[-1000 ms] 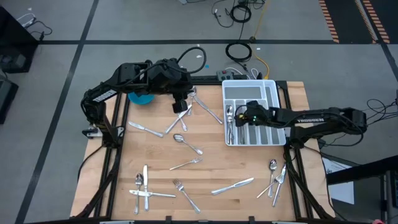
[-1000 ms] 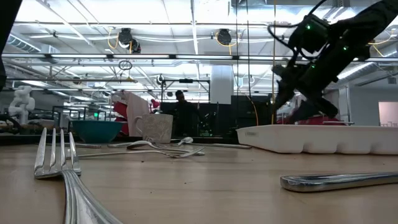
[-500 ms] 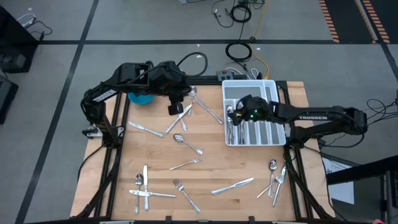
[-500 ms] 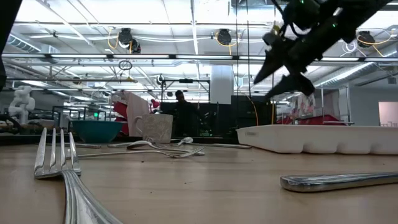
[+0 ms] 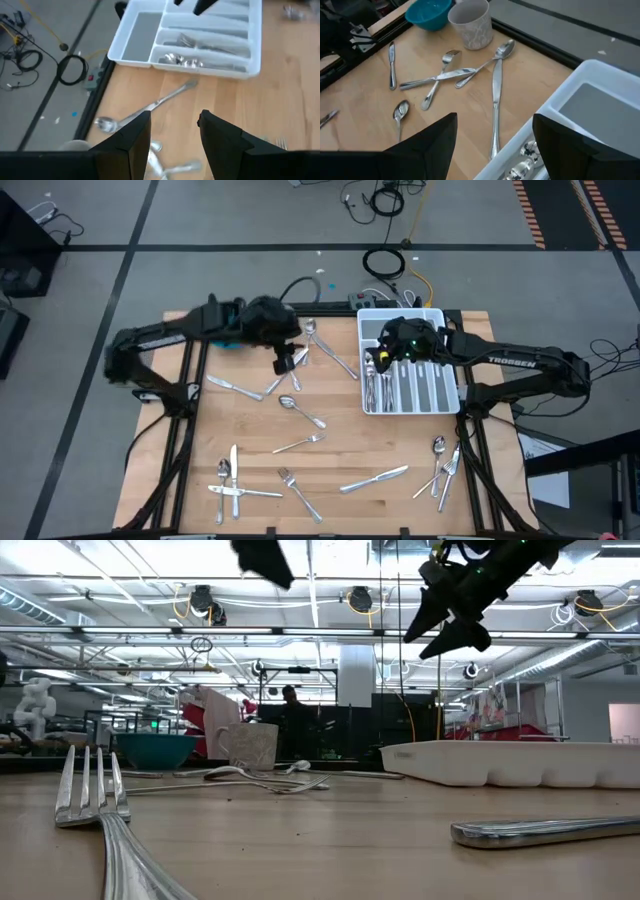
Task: Sort silverware
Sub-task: Put the table knife in the silverware tray
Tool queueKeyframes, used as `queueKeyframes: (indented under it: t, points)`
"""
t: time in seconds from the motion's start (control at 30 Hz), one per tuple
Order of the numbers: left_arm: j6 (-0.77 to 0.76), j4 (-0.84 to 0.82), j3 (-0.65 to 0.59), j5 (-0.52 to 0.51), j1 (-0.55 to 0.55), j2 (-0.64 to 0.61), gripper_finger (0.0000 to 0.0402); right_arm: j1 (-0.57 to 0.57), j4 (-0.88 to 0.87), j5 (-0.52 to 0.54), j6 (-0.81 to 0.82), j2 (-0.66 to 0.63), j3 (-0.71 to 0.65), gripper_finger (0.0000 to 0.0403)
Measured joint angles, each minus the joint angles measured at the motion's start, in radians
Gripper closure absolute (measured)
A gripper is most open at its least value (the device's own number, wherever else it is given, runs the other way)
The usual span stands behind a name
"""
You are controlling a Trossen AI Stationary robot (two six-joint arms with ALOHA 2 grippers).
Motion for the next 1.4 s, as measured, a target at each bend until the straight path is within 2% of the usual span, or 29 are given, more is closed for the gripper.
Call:
queueKeyframes:
  t: [0.13,0.2,0.3,0.4,0.5,0.63,0.77,0.93,1.03,1.13,1.27,1.4]
  points:
    - [-0.183,0.375,-0.41,-0.007,-0.028,-0.184,0.0228,0.001,-0.037,-0.027,-0.024,0.0,0.0,0.0151]
    - [-0.293,0.551,-0.577,-0.008,-0.046,-0.259,0.0228,0.0,-0.027,-0.05,-0.049,0.0,0.0,0.0151]
    - [-0.426,0.804,-0.758,-0.02,-0.065,-0.343,0.0228,-0.014,0.044,-0.058,-0.099,0.015,0.0,0.0151]
    - [-0.551,0.934,-0.859,-0.054,-0.07,-0.382,0.0228,-0.029,0.131,-0.057,-0.133,0.06,0.0,0.0151]
    - [-0.622,0.926,-0.896,-0.129,-0.066,-0.385,0.0228,-0.033,0.187,-0.058,-0.127,0.115,0.0,0.0151]
    - [-0.734,0.757,-0.898,-0.229,-0.044,-0.372,0.0228,-0.035,0.185,-0.059,-0.095,0.149,0.0,0.0151]
    - [-0.855,0.632,-0.898,-0.274,-0.014,-0.373,0.0228,-0.035,0.175,-0.085,-0.082,0.148,0.0,0.0152]
    - [-0.878,0.518,-0.898,-0.34,0.023,-0.372,0.0228,-0.035,0.174,-0.082,-0.089,0.136,0.0,0.0152]
    - [-0.88,0.501,-0.898,-0.343,0.044,-0.364,0.0228,-0.035,0.16,-0.083,-0.089,0.136,0.0,0.0152]
    - [-0.88,0.502,-0.898,-0.29,0.077,-0.33,0.0228,-0.035,0.16,-0.084,-0.093,0.136,0.0,0.0152]
    - [-0.879,0.526,-0.897,-0.076,0.122,-0.243,0.0228,-0.035,0.16,-0.084,-0.106,0.136,0.0,0.0152]
    - [-0.845,0.531,-0.882,-0.01,0.141,-0.129,0.0228,-0.035,0.16,-0.086,-0.108,0.136,0.0,0.0152]
